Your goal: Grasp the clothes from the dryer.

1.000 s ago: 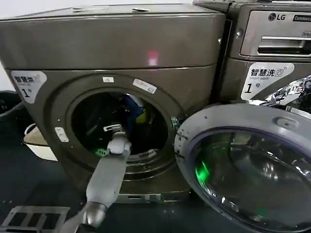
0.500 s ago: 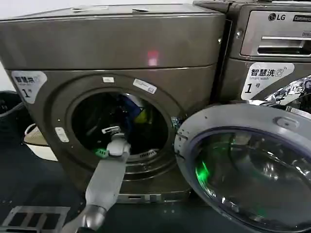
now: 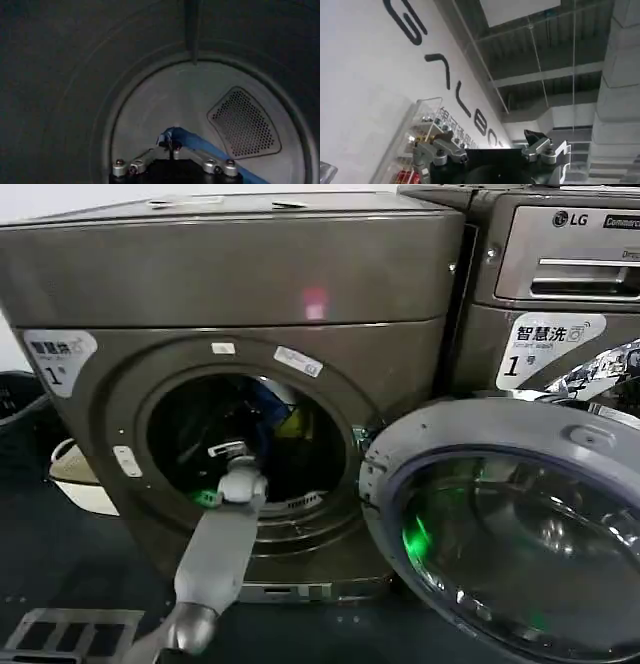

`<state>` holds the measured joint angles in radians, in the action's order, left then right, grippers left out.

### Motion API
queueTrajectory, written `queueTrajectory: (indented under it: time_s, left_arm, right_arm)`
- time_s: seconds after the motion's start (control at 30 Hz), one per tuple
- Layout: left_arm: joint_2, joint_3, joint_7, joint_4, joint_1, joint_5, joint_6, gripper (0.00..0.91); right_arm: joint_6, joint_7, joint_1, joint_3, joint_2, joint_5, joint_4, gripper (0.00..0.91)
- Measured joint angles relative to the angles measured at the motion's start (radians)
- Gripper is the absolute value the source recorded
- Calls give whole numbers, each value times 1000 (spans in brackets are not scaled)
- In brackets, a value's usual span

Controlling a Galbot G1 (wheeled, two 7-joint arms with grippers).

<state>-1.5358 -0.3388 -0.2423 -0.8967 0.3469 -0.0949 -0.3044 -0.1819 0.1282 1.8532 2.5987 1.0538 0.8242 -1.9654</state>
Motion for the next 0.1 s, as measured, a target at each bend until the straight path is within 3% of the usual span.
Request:
queueTrajectory:
  time_s: [0.1]
  left_arm:
    - [1, 0, 4, 3, -5, -2, 0, 0]
  right_arm:
    - [-1, 1, 0, 4, -1, -1, 0, 907]
